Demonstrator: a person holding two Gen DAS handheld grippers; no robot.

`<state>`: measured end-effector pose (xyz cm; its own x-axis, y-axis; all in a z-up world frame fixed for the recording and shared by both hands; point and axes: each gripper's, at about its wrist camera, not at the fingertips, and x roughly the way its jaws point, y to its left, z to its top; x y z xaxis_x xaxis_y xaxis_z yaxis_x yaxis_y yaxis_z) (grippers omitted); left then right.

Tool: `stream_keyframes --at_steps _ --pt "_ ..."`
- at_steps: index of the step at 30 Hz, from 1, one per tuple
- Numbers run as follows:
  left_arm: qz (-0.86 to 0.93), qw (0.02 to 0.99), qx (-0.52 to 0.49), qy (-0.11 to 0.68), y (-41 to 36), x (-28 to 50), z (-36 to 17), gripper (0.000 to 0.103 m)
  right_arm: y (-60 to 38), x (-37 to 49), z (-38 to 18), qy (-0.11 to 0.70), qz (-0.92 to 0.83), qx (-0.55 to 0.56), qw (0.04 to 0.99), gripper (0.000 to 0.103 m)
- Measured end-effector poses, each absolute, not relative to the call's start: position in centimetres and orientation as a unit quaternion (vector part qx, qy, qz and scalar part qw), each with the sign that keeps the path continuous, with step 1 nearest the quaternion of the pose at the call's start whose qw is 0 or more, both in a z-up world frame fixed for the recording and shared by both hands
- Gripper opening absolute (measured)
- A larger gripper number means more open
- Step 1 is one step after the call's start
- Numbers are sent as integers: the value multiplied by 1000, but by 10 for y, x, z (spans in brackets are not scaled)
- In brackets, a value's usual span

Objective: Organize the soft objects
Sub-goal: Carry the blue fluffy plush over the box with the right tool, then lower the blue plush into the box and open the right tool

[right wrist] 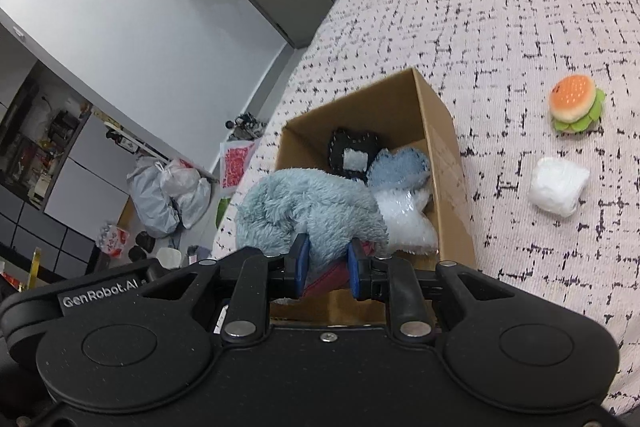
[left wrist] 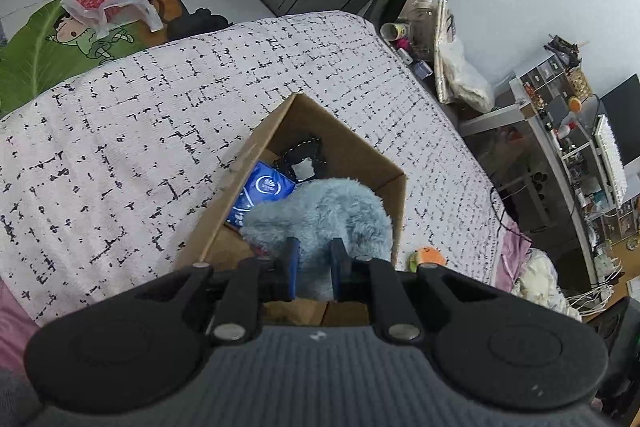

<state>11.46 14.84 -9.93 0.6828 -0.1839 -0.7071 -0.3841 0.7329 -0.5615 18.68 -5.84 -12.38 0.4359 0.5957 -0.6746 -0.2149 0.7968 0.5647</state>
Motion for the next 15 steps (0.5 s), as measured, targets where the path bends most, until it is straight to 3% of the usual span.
stream_keyframes --at_steps 1,4,5,10,15 --pt "65 842 -360 397 149 115 -100 17 -58 187 -126 477 244 200 820 28" --pt "79 838 -354 407 150 117 -99 20 -60 188 -130 495 240 206 809 55" --pt "82 839 -351 407 150 117 -97 22 -62 187 -129 491 238 208 812 59" --pt "94 849 -334 399 142 114 -85 41 -75 186 -122 482 241 217 814 59" --pt "103 857 -315 394 128 114 -76 53 -94 184 -111 466 239 227 821 59"
